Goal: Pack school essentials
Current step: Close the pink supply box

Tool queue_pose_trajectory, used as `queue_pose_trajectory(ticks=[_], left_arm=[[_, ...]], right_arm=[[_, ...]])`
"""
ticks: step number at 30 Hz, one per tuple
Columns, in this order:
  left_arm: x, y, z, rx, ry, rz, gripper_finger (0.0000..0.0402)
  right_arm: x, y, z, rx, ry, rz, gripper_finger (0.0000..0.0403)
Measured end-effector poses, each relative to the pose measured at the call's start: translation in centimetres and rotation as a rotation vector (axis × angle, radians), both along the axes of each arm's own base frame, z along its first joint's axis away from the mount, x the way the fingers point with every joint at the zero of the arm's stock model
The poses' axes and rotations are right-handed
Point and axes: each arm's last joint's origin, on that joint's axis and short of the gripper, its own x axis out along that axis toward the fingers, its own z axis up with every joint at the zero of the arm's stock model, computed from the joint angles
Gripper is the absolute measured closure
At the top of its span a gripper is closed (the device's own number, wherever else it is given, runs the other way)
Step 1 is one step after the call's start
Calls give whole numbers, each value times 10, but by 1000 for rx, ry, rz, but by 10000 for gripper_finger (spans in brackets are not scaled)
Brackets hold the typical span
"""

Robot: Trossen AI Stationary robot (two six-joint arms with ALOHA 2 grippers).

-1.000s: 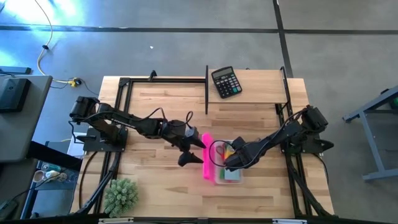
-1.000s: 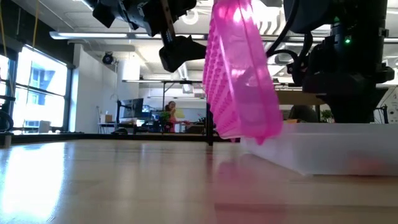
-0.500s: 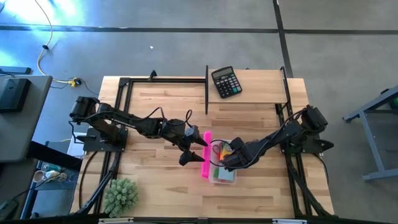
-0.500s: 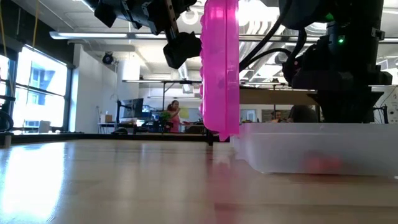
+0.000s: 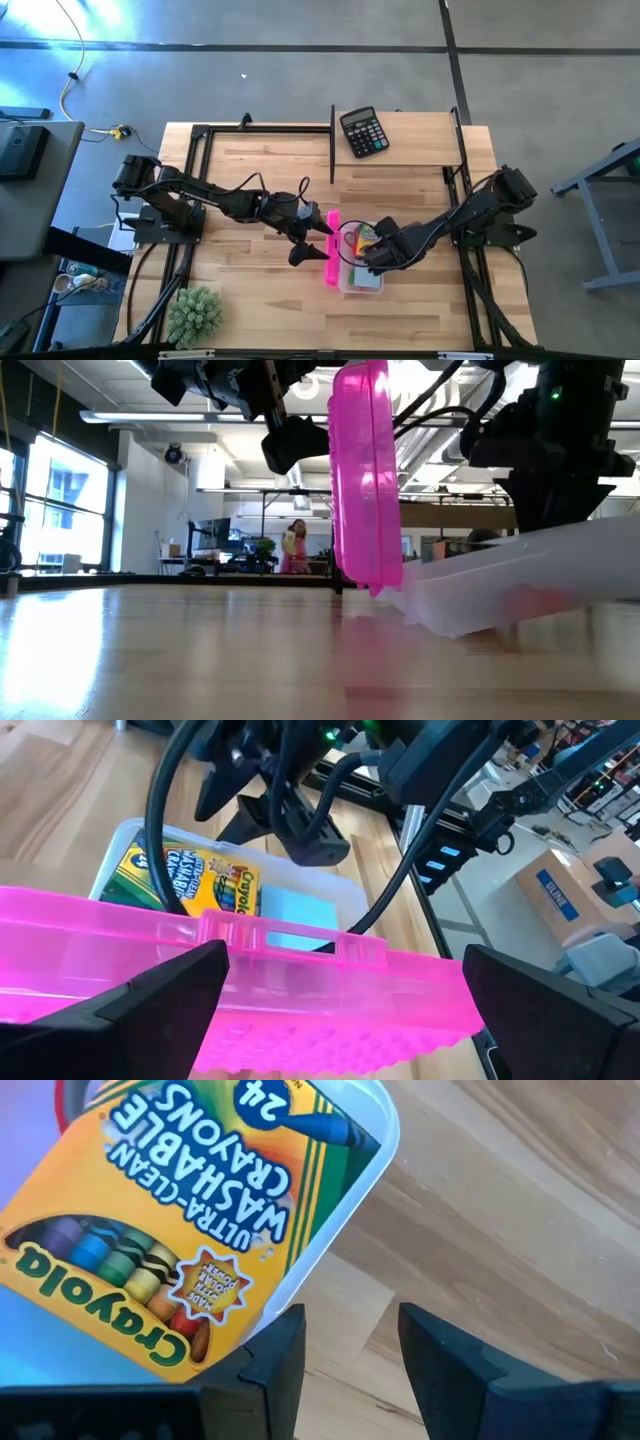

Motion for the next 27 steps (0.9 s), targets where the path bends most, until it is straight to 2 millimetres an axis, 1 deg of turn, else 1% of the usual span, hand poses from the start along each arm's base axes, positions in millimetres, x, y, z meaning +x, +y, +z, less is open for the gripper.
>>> queue_pose_trajectory(ticks=[4, 7, 14, 20, 27], left_arm=[[0, 0, 0, 1, -1, -1, 2], [0, 0, 0, 0, -3, -1, 2], [1, -1, 2, 0, -23, -2, 2], [2, -8, 5, 29, -58, 15, 2], [3, -14, 3, 52, -66, 26, 2]], right_arm=[[0, 0, 0, 0, 0, 0, 249], [1, 0, -4, -9, 12, 0, 249], [5, 2, -6, 4, -37, -39, 249], [11, 4, -6, 16, -103, -49, 249], [10, 4, -6, 26, -109, -86, 249]])
